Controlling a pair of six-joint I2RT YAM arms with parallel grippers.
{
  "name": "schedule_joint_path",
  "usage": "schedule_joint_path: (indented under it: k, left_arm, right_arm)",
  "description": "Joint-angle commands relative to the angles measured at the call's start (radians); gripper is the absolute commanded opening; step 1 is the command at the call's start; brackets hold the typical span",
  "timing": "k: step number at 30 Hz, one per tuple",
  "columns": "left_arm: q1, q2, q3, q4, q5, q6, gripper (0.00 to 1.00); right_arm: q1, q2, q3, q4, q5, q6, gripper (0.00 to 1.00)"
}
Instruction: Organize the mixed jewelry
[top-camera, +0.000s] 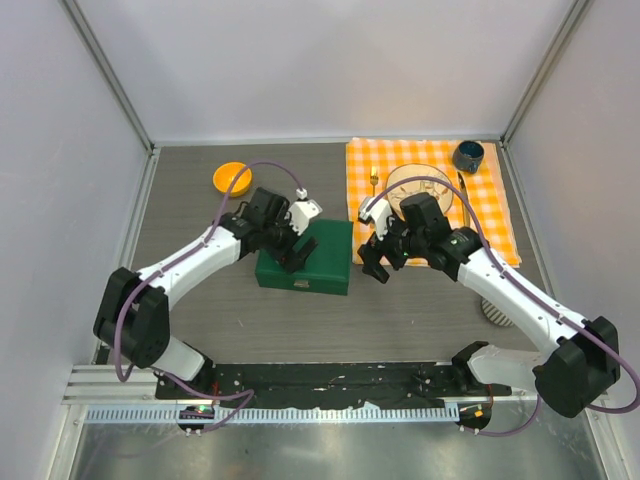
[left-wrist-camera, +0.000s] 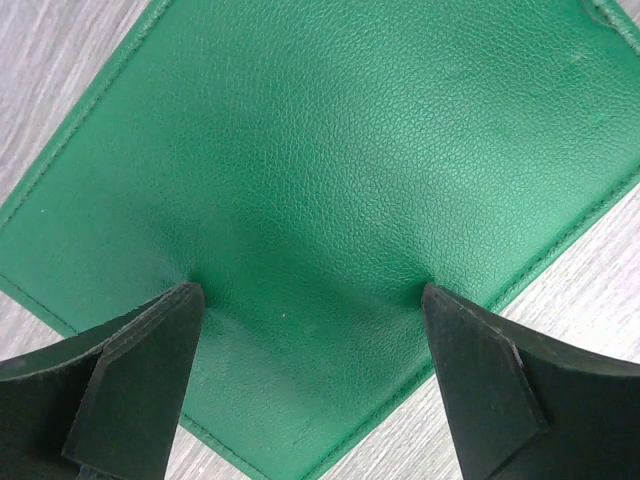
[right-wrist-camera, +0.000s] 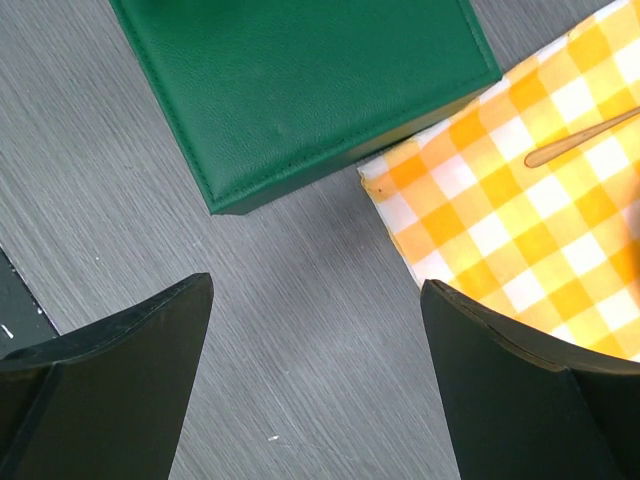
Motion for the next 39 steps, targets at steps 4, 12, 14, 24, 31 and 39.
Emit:
schedule_joint_path:
  k: [4,12,14,24,31,39]
  left_arm:
    - [-0.087,0.046,-0.049,0.099,-0.154,0.042,0.95]
    - [-0.090,-0.035,-0.089,0.119,-0.192,0.042,0.95]
    - [-0.088,-0.078,-0.091,0.134,-0.207,0.037,0.95]
    - [0.132,-0.270,-0.042,0.154,-0.067,-0.096,0.99]
    - [0.357,-0.362,-0.002,0.208,-0.041,-0.223,1.00]
    - [0.482,-0.377,0.102,0.216,-0.069,-0.306,1.00]
  right_arm:
    - [-0.004,-0.011,-0.043,0.063,0.041,-0.009,0.91]
    - [-0.021,-0.019,-0.052,0.093,0.076,0.001,0.91]
    - [-0.027,-0.026,-0.052,0.104,0.102,0.014,0.91]
    - [-0.134,-0.027,0.047,0.155,0.306,0.095,0.91]
    - [-0.303,0.041,0.201,0.167,0.369,0.201,0.93]
    - [-0.369,0.085,0.290,0.268,0.516,0.263,0.94]
